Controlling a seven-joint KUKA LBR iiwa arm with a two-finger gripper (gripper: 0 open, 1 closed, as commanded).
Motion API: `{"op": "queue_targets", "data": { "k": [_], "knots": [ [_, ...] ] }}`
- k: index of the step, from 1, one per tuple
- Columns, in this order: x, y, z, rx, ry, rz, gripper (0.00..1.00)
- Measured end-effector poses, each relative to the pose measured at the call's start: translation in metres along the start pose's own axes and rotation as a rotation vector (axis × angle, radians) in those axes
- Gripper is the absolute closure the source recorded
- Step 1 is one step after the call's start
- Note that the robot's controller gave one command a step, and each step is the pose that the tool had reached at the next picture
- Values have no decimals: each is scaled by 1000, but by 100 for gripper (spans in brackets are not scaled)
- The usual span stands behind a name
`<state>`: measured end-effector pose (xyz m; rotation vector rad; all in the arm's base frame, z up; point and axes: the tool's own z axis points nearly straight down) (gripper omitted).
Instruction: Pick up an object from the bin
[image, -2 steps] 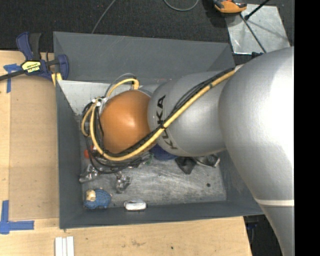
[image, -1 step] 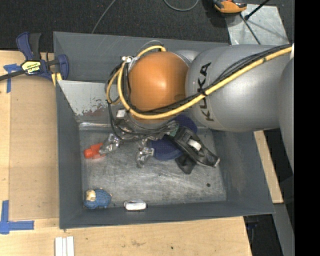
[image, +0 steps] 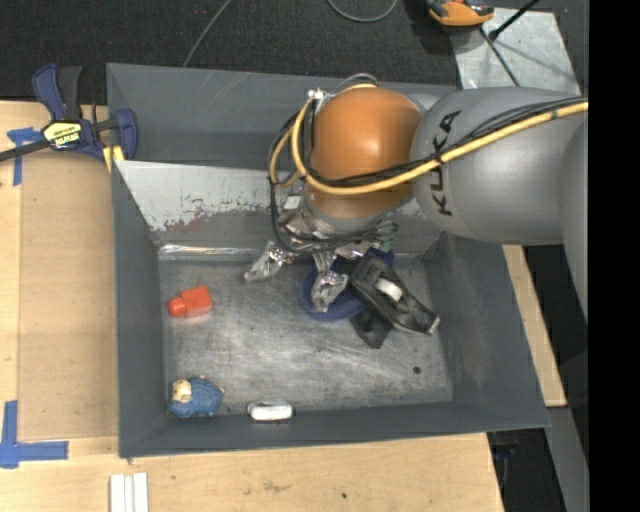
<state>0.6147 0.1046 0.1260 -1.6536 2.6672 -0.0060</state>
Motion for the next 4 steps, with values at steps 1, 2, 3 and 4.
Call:
{"op": "queue_targets", "data": {
  "k": [1,2,3,4],
  "knots": [
    [54,-31,7,-4,1,-79,0],
    [57,-43,52,-14,-5,-219,0],
    [58,-46,49,-10,-3,-218,100],
    [73,-26,-132,4,-5,-498,100]
  ]
}}
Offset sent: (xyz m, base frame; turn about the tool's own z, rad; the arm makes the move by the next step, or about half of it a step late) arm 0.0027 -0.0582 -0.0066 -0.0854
